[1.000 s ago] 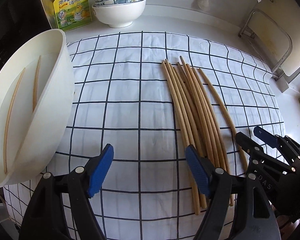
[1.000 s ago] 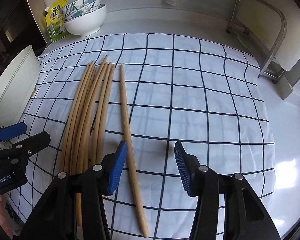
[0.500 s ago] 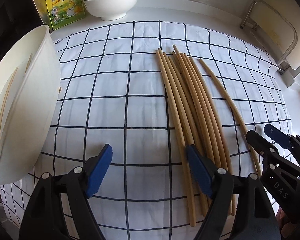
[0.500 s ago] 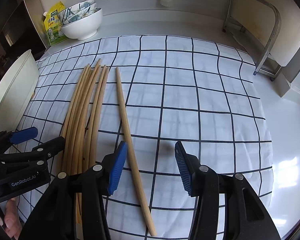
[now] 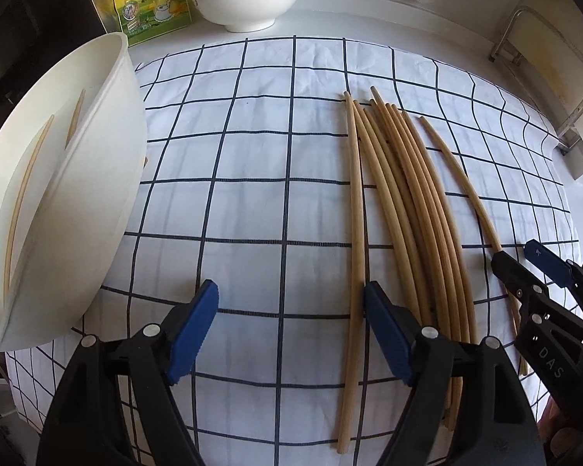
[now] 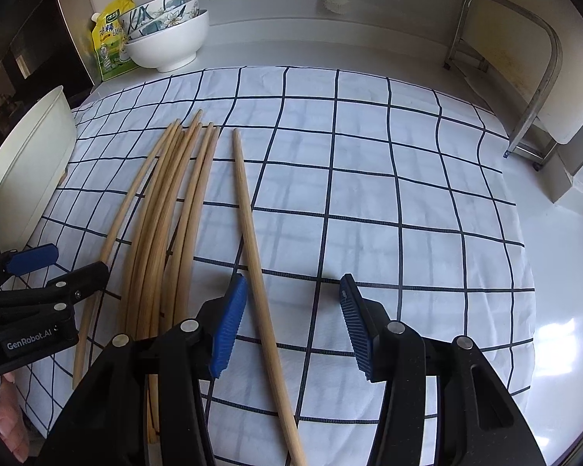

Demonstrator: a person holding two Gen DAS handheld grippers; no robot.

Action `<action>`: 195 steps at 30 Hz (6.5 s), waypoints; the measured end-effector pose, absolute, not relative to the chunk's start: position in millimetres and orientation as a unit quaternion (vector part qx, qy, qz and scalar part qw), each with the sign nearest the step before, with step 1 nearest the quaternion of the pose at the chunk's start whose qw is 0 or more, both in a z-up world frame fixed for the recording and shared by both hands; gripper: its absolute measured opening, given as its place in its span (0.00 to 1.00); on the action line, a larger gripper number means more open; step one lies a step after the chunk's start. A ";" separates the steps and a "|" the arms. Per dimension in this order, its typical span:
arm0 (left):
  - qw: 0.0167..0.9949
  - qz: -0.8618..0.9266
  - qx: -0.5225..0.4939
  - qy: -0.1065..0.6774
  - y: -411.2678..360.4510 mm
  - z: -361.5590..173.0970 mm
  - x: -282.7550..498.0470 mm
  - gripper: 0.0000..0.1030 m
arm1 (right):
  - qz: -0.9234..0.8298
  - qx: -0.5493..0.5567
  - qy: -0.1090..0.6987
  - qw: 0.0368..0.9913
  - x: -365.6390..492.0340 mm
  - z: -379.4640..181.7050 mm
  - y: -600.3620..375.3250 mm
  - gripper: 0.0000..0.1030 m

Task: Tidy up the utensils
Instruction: 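Close the left gripper on a chopstick while the right gripper grasps another chopstick, then carry the left gripper's chopstick into the white basin while the right carries its own, then open the left gripper over the basin while the right gripper releases its chopstick, then move both open grippers back over the remaining chopsticks on the cloth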

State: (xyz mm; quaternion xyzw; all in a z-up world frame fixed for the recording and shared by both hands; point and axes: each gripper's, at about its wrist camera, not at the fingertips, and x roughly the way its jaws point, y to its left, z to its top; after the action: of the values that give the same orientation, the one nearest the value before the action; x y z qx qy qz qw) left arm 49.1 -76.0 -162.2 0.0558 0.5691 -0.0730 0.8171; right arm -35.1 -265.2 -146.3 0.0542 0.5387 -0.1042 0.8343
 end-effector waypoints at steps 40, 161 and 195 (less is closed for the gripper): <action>0.868 -0.044 -0.010 0.494 74.4 -33.7 55.0 0.07 | 0.051 0.060 0.465 0.882 46.0 -22.3 -117.3 0.06; 0.821 -0.119 0.023 0.558 -57.3 -126.2 34.0 0.66 | -0.063 0.054 0.561 0.824 -23.7 -145.3 -232.2 0.44; 0.811 -0.092 0.073 0.574 -102.7 -163.3 38.3 0.70 | -0.093 0.074 0.540 0.833 -47.2 -139.2 -270.6 0.44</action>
State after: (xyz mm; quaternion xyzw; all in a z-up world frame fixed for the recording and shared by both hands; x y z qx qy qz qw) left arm 38.3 -102.7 -163.3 0.0726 0.5737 -0.0924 0.8106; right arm -47.2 -270.6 -139.2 0.0744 0.5402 -0.0925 0.8331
